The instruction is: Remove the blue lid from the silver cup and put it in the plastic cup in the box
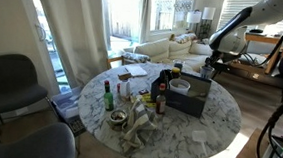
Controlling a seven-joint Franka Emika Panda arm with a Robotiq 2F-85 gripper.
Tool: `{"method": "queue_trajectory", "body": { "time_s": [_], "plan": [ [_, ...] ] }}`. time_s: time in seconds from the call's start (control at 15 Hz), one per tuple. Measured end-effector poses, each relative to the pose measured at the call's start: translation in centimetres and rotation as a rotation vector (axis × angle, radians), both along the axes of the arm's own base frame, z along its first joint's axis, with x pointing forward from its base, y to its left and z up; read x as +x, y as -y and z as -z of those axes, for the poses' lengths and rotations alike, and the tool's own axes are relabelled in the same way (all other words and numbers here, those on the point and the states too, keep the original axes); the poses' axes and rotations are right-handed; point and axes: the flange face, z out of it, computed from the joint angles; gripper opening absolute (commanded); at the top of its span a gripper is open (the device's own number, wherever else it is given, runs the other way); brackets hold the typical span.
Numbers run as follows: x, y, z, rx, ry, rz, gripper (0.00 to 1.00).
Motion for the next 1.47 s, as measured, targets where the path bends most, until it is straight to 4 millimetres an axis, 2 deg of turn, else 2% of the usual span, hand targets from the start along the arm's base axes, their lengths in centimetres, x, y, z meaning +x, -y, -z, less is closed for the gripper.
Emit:
{"method": "queue_trajectory", "body": {
  "time_s": [0.13,0.47,0.93,1.07,1.47],
  "plan": [
    [-0.8,1.1,0.2,0.003,0.02,0.095,0.0],
    [-1.9,3.2,0.4,0.01,0.094,0.329,0.0],
    [0.9,1.0,0.2,0.036,0.13,0.296,0.0],
    [0.9,1.1,1.0,0.045,0.124,0.309,0.0],
    [0.5,0.9,5.6,0.11,0.084,0.398,0.0]
  ]
}}
